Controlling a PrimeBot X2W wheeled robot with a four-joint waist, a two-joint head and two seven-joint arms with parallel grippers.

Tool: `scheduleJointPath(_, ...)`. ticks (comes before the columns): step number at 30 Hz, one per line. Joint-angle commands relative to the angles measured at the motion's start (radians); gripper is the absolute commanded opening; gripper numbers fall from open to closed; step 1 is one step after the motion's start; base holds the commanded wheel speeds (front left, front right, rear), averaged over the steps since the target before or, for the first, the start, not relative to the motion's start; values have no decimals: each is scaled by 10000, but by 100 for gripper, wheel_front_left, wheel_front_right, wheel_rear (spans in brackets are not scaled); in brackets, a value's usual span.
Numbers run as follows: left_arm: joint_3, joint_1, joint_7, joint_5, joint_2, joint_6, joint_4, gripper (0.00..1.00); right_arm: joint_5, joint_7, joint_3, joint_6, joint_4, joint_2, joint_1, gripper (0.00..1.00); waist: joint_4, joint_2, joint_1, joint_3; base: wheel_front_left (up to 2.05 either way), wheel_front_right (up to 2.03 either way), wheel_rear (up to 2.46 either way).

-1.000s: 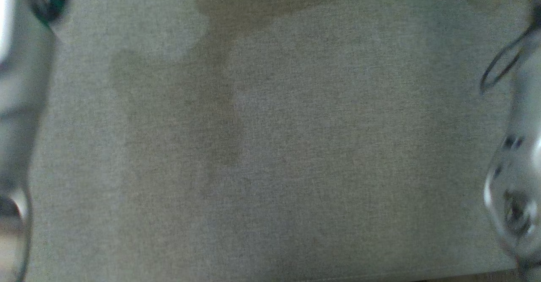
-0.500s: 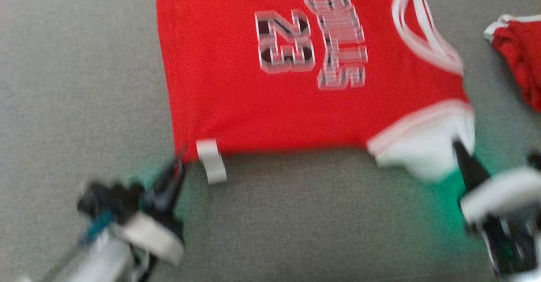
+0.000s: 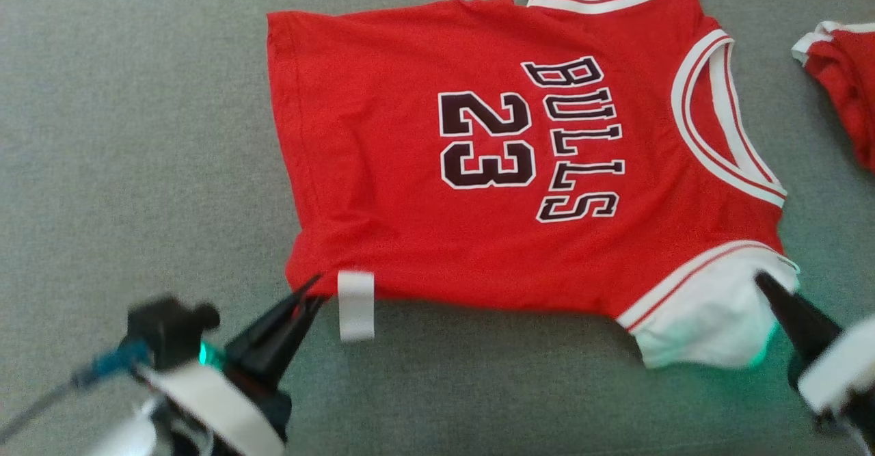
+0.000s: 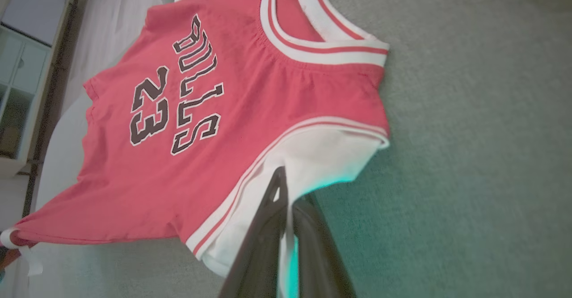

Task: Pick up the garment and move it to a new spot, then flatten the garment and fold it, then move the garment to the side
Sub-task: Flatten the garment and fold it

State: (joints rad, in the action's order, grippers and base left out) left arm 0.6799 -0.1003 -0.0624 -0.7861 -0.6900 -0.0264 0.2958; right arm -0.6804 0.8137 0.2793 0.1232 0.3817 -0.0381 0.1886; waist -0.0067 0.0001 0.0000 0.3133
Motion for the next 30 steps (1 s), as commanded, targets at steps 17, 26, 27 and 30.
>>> scheduleJointPath(17, -124, -5133, -4439, -3259, 320, 1465, -2781, 0, 2326, 3586, 424, 75, -3796, -121, -6961, 1, 446, -1, 0, 1031, 0, 0, 0)
scheduleJointPath(26, -172, -4947, -4269, -3448, 288, 1449, -3568, 100, 2287, 2071, 61, 75, -3830, -121, -7511, 100, 304, -1, 0, 945, 0, 0, 0)
scheduleJointPath(27, -277, -4766, -4067, -3470, 222, 1394, -3495, 100, 2387, 1972, -117, 75, -3544, -121, -7288, 100, 273, -1, 0, 899, 0, 0, 0)
scheduleJointPath(30, -533, -4166, -3425, -3403, 41, 1128, -3126, 100, 3069, 1761, -618, 75, -2403, -134, -6331, 100, 214, -1, 0, 842, 0, 0, 0)
